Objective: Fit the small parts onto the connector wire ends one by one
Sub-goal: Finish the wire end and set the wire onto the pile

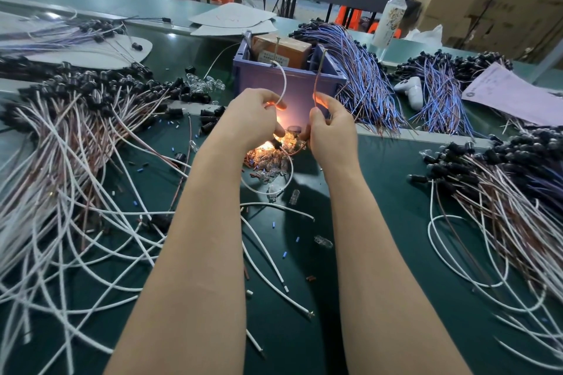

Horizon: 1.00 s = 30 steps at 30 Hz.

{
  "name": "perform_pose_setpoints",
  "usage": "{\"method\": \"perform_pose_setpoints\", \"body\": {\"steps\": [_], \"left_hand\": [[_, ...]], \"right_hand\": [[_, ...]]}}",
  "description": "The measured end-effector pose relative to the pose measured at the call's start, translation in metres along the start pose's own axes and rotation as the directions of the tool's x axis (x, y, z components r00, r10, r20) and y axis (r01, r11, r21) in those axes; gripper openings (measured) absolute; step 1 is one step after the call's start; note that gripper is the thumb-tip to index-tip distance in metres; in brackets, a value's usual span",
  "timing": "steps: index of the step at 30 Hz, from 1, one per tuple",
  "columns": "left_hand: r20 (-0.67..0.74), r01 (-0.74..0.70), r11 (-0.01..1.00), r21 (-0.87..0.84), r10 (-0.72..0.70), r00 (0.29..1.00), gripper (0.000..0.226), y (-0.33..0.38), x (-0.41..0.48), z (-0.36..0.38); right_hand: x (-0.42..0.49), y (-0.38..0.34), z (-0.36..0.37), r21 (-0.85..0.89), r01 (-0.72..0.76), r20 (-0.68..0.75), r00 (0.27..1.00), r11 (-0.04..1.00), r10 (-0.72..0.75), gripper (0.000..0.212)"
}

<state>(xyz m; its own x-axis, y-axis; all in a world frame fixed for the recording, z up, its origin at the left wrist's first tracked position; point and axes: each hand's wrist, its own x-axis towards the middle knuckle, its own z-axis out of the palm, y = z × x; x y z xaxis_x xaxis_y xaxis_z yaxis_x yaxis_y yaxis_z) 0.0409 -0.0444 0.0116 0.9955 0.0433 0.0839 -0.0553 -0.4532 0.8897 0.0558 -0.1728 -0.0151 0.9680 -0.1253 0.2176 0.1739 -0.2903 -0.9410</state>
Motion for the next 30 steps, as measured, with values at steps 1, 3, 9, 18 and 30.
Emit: {"method": "perform_pose_setpoints", "body": {"steps": [1, 3, 9, 18, 30], "left_hand": [[0.021, 0.000, 0.999, -0.044, 0.001, 1.000, 0.029, 0.002, -0.001, -0.001], [0.097, 0.000, 0.981, -0.193, 0.019, 0.995, 0.031, 0.007, -0.005, -0.002], [0.263, 0.055, 0.868, -0.493, 0.088, 0.961, 0.031, 0.015, -0.010, -0.002], [0.036, 0.255, 0.915, 0.313, -0.279, 0.959, 0.045, -0.009, 0.000, 0.015], [-0.119, -0.107, 0.913, -0.393, 0.065, 0.991, 0.029, 0.039, -0.013, -0.006]], "right_hand": [[0.001, 0.000, -0.001, 0.080, -0.046, 0.029, 0.999, 0.996, 0.044, 0.029], [0.001, -0.002, -0.006, 0.320, -0.251, 0.166, 0.964, 0.914, 0.207, 0.047], [0.001, 0.005, -0.014, 0.390, -0.512, 0.569, 0.788, 0.766, 0.237, 0.076], [-0.003, 0.003, -0.006, 0.419, -0.458, 0.501, 0.837, 0.784, 0.220, 0.081], [-0.005, -0.033, -0.023, 0.549, -0.222, 0.341, 0.940, 0.806, 0.027, 0.038]]}}
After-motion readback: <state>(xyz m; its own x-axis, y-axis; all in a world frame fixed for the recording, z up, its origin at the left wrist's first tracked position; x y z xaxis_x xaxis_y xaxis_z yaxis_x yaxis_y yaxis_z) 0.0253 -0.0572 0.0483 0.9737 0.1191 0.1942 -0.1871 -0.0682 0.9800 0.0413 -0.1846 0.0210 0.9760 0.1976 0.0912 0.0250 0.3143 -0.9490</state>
